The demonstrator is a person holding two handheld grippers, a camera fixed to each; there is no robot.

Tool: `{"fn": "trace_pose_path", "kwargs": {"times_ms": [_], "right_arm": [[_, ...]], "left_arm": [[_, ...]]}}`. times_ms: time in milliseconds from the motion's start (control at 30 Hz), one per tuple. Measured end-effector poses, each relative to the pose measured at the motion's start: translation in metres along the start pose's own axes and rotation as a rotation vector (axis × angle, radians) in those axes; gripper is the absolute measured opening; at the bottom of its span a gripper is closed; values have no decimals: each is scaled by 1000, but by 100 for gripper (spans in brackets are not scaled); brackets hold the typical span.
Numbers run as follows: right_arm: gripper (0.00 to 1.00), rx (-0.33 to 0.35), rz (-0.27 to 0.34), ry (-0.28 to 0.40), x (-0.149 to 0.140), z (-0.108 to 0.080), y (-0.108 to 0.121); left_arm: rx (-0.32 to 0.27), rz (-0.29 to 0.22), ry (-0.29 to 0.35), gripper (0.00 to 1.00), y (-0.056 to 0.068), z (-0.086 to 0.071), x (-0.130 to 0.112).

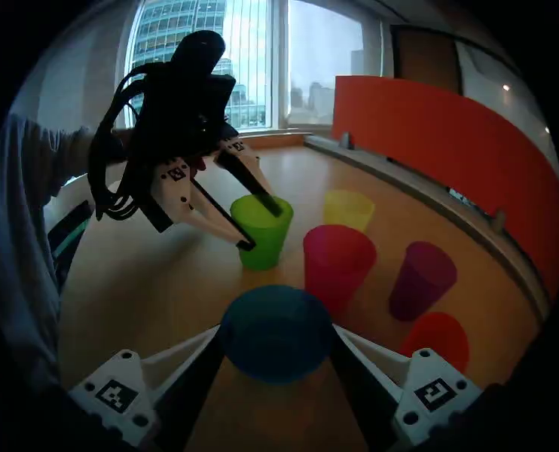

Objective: Pour water

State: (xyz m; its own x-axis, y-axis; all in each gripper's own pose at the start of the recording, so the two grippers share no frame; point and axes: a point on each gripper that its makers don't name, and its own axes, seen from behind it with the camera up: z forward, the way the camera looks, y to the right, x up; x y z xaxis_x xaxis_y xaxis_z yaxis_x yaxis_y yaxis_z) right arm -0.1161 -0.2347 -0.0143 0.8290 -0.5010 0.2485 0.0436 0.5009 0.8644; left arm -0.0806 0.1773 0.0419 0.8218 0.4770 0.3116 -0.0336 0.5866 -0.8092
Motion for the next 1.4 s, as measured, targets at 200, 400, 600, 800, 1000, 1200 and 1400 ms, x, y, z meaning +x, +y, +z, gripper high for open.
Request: {"fn": "trace_pose_path", "kwargs": {"times_ms": [200, 400, 600, 800, 1000, 1200, 1400], "right_arm": [[92, -11, 8, 13, 3, -11, 0], [92, -42, 18, 53, 18, -25, 6], [92, -71, 27, 98, 35, -40, 11], [92, -94, 19, 137, 51, -53, 14], [92, -118, 8, 178, 67, -66, 17], [92, -147, 5, 228, 84, -81, 22], [92, -168, 12, 285, 104, -95, 25]], "left_arm": [[4, -1, 20, 89, 4, -7, 5], [14, -5, 58, 89, 8, -18, 18], [21, -8, 111, 89, 13, -31, 35], [33, -14, 174, 89, 15, -44, 56], [45, -16, 229, 89, 17, -57, 74], [51, -21, 281, 89, 19, -69, 88], [54, -28, 341, 89, 20, -81, 104]]}}
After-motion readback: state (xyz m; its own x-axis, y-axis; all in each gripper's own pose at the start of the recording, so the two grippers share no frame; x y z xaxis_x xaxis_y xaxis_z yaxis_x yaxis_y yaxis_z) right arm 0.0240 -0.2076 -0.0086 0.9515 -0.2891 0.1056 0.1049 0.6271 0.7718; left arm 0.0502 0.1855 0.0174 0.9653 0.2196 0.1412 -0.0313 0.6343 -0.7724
